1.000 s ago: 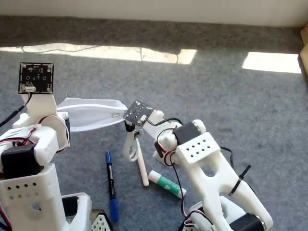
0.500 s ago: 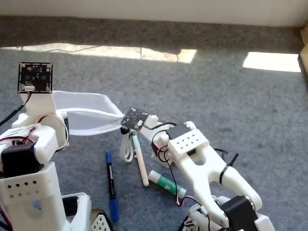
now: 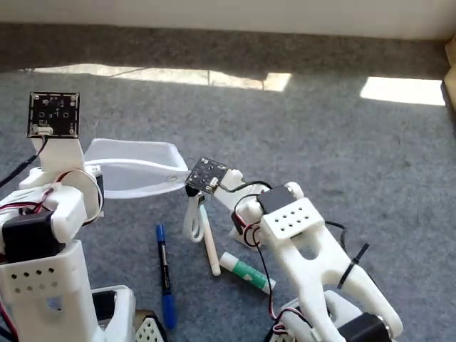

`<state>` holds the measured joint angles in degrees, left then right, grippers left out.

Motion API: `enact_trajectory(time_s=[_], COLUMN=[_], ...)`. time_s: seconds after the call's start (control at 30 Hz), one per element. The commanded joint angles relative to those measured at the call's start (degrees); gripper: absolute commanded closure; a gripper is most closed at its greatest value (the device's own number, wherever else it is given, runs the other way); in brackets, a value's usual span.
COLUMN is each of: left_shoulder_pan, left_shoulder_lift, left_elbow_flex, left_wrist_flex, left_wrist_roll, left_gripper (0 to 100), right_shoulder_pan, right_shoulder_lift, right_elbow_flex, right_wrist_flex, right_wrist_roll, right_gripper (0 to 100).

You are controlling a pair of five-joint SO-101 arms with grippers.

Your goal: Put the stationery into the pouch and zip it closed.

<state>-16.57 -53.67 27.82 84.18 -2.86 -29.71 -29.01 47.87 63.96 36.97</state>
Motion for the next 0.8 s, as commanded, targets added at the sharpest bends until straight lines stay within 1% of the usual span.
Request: enact_trajectory(time_s=[0.0, 0.17, 0.3, 0.53, 0.6, 0.7, 0.77], left_shoulder_pan=[-0.3, -0.6, -4.1, -6.0, -6.9, -7.2, -7.1], left_shoulder_lift=[0.0, 0.0, 0.0, 0.0, 0.0, 0.0, 0.0], left_elbow_flex=[-1.9, -1.9, -2.2, -2.2, -2.2, -2.2, -2.2], left_wrist_flex=[0.1, 0.1, 0.0, 0.0, 0.0, 0.0, 0.0], left_wrist_roll=[0.5, 0.5, 0.6, 0.6, 0.6, 0.6, 0.6], left_gripper=[99, 99, 99, 99, 99, 99, 99], right_shoulder_pan=[0.7, 0.7, 0.7, 0.4, 0.4, 0.3, 0.0], right_shoulder_lift=[-6.6, -11.6, -12.9, -13.0, -13.0, -13.0, -12.9], right_elbow_flex=[-0.3, -0.3, 0.5, 8.1, 9.4, 10.3, 10.3], right_wrist_flex=[3.1, 7.4, 7.9, -2.5, -3.8, -5.4, -6.6], right_wrist_roll=[0.3, 0.3, 0.5, 0.8, 1.0, 3.9, 4.0], right_gripper=[84.3, 84.3, 84.3, 84.3, 84.2, 84.2, 84.2])
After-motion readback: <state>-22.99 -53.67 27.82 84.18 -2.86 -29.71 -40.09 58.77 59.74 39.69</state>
